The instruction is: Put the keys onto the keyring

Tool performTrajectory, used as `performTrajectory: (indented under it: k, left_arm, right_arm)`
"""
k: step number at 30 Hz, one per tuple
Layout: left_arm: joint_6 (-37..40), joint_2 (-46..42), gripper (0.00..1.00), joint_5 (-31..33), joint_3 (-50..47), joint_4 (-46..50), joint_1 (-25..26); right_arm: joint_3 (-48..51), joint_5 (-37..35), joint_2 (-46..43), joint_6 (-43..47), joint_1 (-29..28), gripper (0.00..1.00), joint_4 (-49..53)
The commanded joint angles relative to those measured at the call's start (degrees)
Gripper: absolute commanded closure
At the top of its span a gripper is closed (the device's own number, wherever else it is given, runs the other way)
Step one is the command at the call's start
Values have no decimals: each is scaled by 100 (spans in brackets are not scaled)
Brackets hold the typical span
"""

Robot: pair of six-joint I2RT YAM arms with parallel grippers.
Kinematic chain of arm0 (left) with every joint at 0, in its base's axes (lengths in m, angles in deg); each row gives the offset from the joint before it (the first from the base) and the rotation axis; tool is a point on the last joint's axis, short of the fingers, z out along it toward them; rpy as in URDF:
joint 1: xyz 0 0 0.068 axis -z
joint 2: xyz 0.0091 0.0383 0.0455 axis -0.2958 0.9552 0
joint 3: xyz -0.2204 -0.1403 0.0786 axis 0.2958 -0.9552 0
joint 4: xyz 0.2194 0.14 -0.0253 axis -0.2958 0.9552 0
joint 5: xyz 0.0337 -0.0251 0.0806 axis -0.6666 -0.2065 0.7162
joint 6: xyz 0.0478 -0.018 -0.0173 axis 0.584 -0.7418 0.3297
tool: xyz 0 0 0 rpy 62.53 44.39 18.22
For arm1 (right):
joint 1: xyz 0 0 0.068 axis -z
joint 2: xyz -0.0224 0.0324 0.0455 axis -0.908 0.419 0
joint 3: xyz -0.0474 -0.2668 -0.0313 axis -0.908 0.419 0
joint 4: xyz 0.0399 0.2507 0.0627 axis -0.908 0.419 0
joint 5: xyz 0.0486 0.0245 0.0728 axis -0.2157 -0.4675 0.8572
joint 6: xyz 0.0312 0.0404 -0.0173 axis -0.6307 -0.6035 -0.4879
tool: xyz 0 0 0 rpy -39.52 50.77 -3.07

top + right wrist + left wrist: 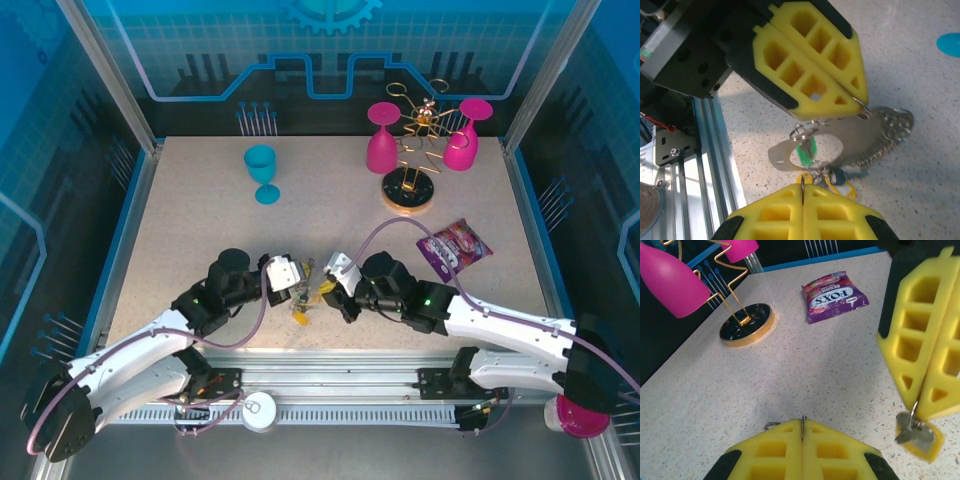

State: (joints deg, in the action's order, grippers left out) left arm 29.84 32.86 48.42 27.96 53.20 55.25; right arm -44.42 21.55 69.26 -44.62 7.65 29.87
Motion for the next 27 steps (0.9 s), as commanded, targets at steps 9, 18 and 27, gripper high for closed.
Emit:
performTrajectory:
  k: [9,18,27]
  left_arm:
    - [8,-176,100,-883,-224,-602,107]
    - [157,-243,100,-1104,-327,-622,141]
    - [195,-265,100,-1147,-360,-635,152]
  right_arm:
    - [677,18,-147,733,15,100,-1420]
    - [911,27,-459,717,58,100,-1605]
    - [934,71,-537,725,68,100,-1660]
